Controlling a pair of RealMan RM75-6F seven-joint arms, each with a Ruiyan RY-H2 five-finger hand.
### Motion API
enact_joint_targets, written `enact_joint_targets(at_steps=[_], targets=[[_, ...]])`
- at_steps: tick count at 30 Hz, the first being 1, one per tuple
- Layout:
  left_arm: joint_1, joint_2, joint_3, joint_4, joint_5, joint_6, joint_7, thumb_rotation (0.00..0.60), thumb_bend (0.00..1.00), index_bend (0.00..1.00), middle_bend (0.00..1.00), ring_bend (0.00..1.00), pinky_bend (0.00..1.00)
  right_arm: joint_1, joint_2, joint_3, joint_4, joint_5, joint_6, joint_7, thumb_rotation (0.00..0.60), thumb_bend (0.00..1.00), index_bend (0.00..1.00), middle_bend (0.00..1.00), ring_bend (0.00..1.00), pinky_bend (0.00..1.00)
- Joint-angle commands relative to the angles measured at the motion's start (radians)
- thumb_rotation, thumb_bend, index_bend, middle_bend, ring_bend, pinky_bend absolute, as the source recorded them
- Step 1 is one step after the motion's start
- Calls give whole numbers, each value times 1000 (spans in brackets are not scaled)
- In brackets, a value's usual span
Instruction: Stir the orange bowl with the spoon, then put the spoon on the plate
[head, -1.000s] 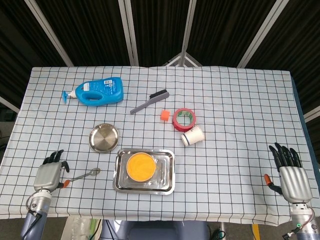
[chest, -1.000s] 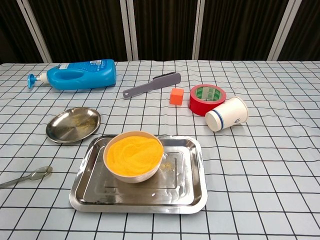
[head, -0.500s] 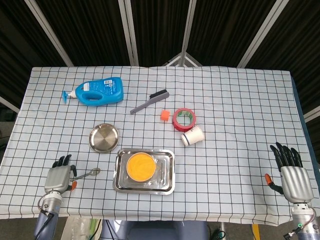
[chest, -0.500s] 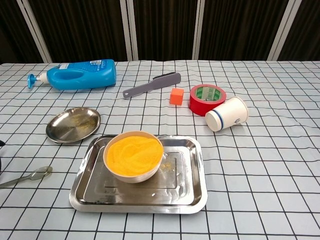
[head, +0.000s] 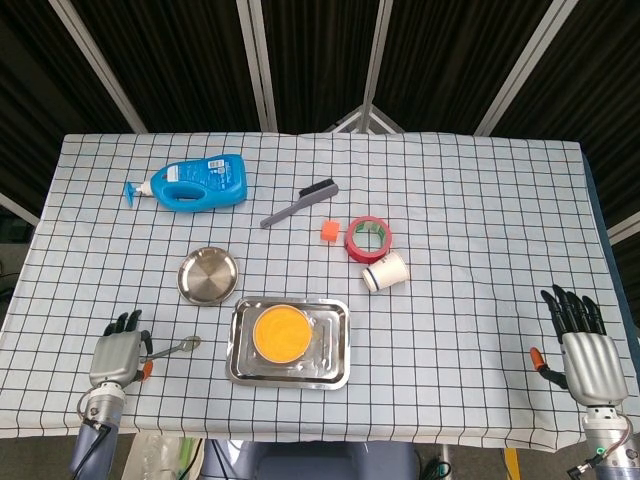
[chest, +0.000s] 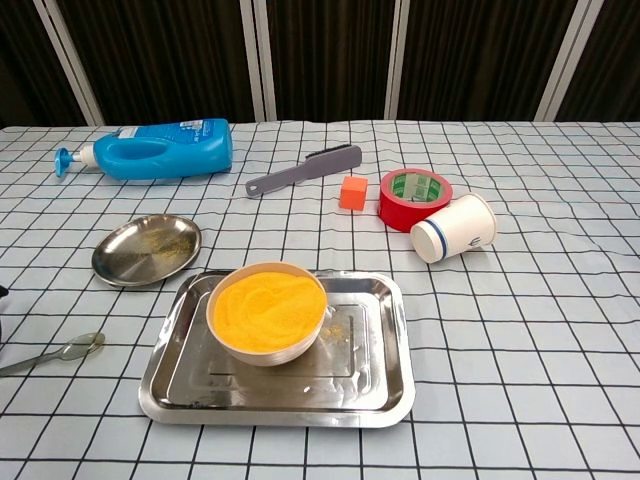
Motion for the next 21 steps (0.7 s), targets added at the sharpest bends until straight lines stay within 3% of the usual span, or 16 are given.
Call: enact_joint_targets(at_steps=[1,21], targets=[[-2,-2,2,2,-3,0,2,600,487,503,38,8,115,-1,0,0,-1,0,1,-1,600,393,0,0,0,0],[-12,-10,12,16,-27,0,0,600,522,481,36,8,115,-3,1,0,-6,7,-1,-4,600,394,0,0,0,0]])
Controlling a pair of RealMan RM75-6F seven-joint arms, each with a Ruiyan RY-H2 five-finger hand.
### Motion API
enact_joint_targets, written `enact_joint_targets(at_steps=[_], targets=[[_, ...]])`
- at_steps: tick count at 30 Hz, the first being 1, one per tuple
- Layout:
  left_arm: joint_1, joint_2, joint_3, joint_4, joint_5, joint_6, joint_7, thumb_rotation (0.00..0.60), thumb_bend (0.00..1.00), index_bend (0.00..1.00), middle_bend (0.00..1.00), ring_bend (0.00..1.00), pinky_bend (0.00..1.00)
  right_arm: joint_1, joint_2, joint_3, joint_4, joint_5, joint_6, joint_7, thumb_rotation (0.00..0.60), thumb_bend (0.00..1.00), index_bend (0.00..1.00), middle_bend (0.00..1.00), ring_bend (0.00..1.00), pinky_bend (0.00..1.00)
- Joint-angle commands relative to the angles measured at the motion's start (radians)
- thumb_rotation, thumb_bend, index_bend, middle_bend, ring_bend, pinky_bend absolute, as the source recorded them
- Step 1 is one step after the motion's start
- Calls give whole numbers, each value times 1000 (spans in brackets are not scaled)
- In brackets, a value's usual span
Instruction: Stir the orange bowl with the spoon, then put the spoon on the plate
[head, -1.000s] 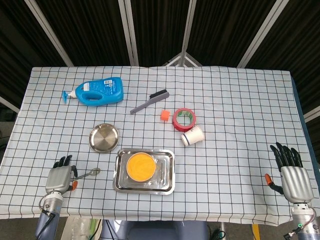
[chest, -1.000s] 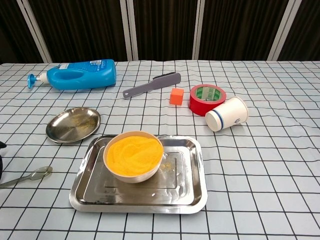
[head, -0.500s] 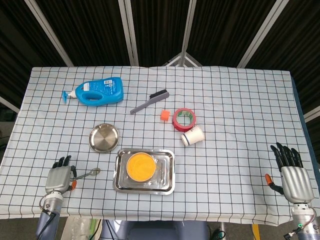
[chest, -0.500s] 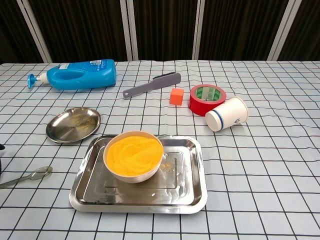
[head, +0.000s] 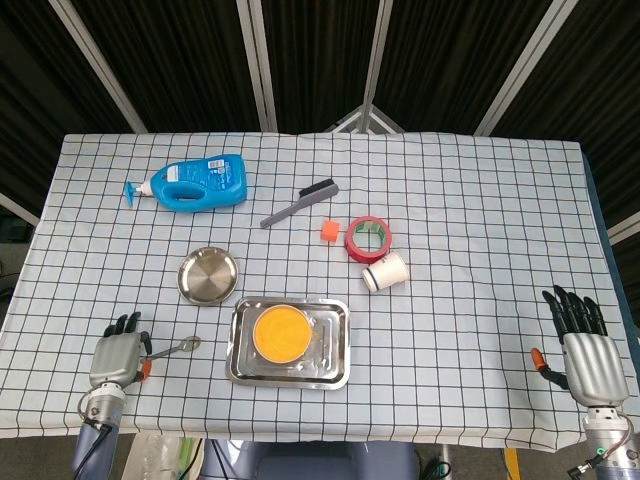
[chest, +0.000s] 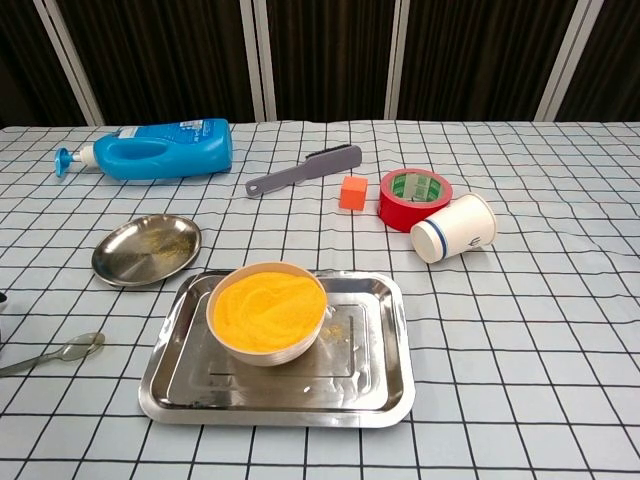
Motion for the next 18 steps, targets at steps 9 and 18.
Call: enact_joint_targets(at_steps=[9,18], targets=[[-5,-6,1,2,-7,4,-2,600,522,481,36,9,114,-1,0,-1,2,-2,1,2,600,394,0,0,0,0],[-5,-6,4,-1,2,13,-8,600,523,471,35,8,115,-2,0,-1,1,-2,2,-1,600,394,0,0,0,0]])
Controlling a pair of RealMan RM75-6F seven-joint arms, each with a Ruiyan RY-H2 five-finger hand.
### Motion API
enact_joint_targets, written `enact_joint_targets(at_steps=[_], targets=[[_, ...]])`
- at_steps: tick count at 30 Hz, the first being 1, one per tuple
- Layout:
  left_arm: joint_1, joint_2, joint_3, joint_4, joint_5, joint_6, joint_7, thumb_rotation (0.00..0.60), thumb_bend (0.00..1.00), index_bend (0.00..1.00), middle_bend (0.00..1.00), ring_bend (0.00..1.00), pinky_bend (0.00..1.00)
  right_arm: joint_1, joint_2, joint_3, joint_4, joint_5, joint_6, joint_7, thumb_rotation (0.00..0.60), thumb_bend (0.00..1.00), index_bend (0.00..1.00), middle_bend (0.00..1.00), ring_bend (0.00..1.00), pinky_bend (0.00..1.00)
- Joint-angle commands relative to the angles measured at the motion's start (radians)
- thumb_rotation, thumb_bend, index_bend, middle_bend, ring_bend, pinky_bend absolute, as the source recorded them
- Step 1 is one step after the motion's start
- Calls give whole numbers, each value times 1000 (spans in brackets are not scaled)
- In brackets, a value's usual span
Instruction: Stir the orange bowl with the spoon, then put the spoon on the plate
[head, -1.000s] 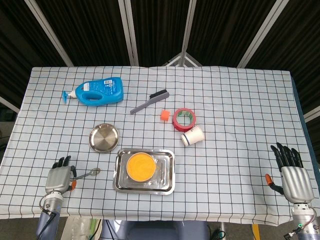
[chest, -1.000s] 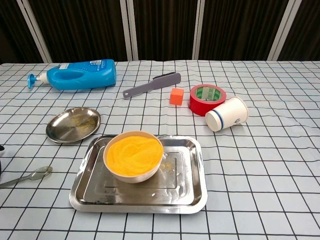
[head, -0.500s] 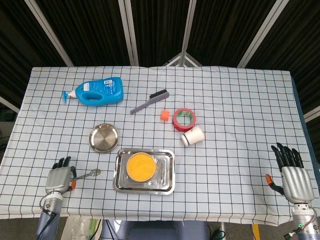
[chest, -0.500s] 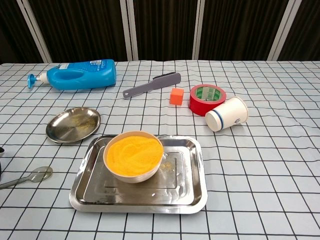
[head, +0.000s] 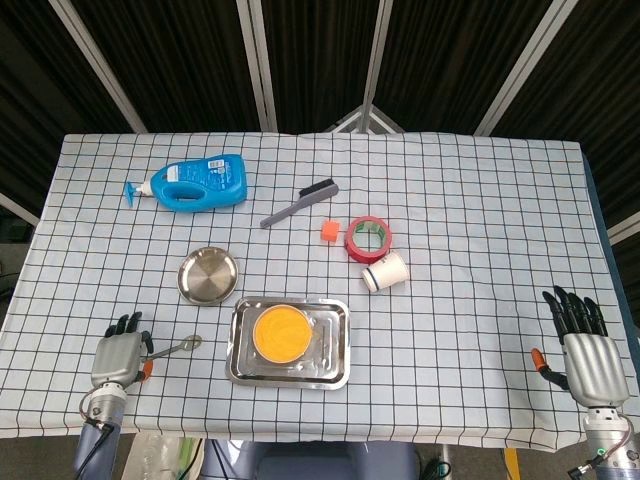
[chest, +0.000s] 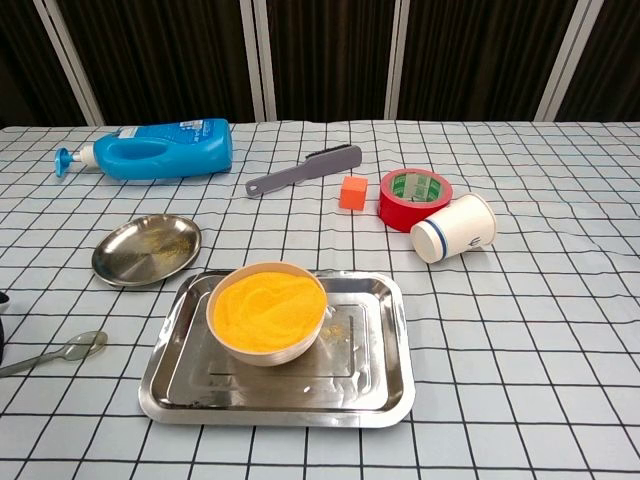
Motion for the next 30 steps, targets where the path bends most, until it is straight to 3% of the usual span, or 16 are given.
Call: enact_joint_targets(at_steps=[1,19,30], targets=[[-1,1,4,0,3,1,3,600,522,471,35,8,114,0,0,0,0,0,0,-1,600,394,0,0,0,0],[-7,-8,0,5,-13,5,9,600,542,533,57,8,115,-4,3,0,-3,5,0,4,600,393,0,0,0,0],[-11,78,-5,-114,83,48,-4,600,542,530,57,8,115,-6,3,1,-4,6,4,4,600,394,0,0,0,0]])
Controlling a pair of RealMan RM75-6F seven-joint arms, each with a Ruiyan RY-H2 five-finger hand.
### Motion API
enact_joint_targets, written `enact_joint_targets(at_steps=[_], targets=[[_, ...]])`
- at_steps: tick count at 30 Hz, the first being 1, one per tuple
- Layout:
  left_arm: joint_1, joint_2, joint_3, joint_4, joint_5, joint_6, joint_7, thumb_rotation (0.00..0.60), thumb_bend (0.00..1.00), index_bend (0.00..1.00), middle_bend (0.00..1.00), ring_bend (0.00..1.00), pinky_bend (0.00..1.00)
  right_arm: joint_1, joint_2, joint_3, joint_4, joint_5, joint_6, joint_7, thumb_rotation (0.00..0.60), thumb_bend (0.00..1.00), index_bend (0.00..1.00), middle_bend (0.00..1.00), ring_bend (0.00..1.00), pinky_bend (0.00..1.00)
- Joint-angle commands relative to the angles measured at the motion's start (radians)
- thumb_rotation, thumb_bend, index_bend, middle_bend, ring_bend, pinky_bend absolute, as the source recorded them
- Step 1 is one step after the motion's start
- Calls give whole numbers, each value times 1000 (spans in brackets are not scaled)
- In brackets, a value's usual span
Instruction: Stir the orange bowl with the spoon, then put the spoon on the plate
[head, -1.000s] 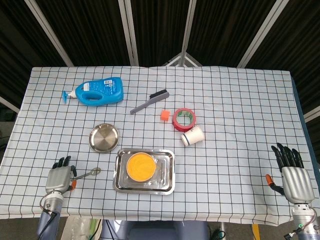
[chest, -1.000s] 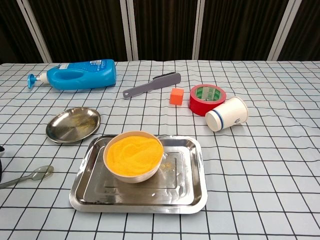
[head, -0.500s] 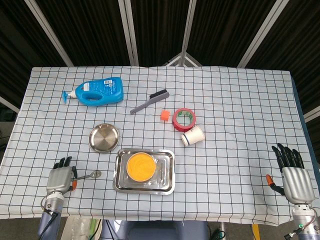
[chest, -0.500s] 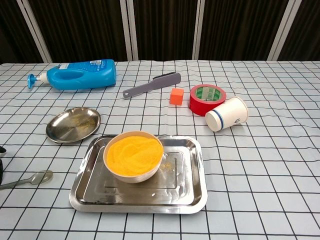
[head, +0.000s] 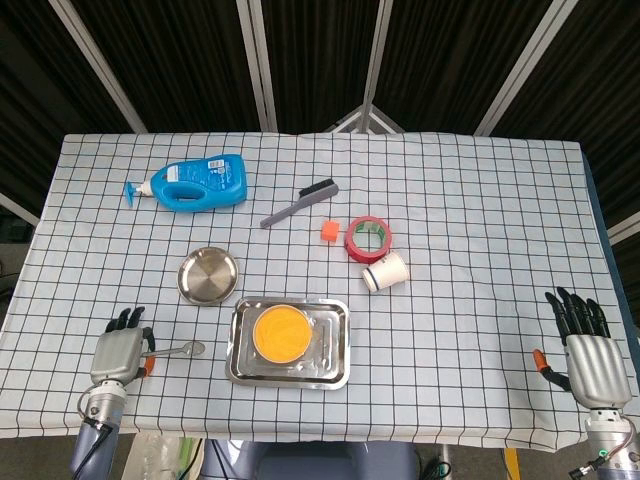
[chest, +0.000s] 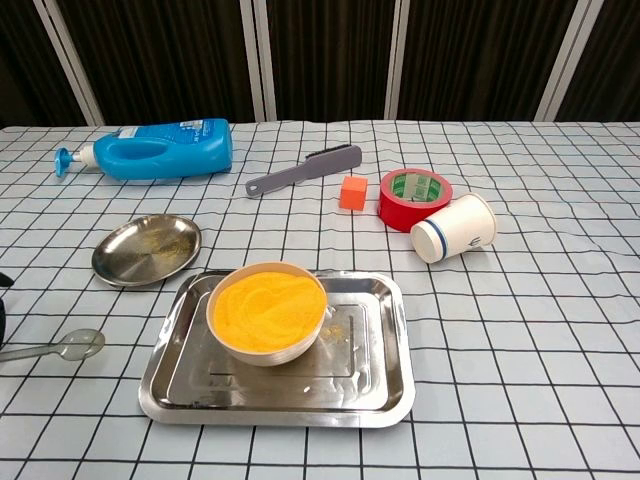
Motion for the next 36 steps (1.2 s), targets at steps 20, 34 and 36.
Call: enact_joint_targets(at_steps=[20,34,36], targets=[[-217,83,-155,-291,-176,16,284,600,542,527,58,8,115,0,1,4,-2,5,-3,9,600,394,0,0,0,0],[-453,-117,-271,-232,-463,125,509,600,541,512,57,11,114,1,11,8,-4,17,-12,42,600,393,0,0,0,0],[-473,-139,-274,-221,-477,138,516,600,541,511,57,12,114,1,12,9,-4,18,-13,46,600,393,0,0,0,0]])
